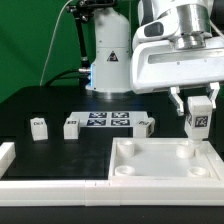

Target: Assemble one leg

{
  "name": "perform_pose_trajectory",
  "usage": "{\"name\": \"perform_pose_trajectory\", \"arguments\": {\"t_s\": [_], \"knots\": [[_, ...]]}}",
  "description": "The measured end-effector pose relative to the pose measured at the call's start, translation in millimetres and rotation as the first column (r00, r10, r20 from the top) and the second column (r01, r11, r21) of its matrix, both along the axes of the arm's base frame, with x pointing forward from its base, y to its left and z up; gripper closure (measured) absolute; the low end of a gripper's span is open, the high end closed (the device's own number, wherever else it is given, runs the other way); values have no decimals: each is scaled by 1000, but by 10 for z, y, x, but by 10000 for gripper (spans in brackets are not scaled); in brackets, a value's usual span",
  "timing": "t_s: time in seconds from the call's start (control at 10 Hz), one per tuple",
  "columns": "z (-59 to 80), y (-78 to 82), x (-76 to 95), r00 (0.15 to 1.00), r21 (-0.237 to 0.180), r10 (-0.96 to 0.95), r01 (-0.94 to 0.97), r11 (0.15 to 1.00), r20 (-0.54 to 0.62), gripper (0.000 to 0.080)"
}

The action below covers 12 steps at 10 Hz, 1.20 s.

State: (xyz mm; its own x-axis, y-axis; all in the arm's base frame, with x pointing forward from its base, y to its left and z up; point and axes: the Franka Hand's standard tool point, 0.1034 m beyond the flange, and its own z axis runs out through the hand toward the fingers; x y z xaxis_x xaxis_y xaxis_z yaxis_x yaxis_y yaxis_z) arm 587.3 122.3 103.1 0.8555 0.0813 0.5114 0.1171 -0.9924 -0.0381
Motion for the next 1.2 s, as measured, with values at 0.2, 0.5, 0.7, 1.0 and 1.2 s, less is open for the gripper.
{"name": "perform_pose_trajectory", "arguments": {"t_s": [0.2, 0.5, 0.7, 1.0, 1.2], "knots": [[-1, -11, 132, 1000, -12, 18, -18, 1000, 16, 508], [-7, -11, 125, 1000, -12, 18, -18, 1000, 15, 508], [0, -50, 188, 1000, -20, 23, -23, 1000, 20, 508], [-11, -75, 384, 999, -25, 25, -24, 999, 41, 508], [-77, -128, 390, 999, -31, 25, -24, 999, 35, 508]]}}
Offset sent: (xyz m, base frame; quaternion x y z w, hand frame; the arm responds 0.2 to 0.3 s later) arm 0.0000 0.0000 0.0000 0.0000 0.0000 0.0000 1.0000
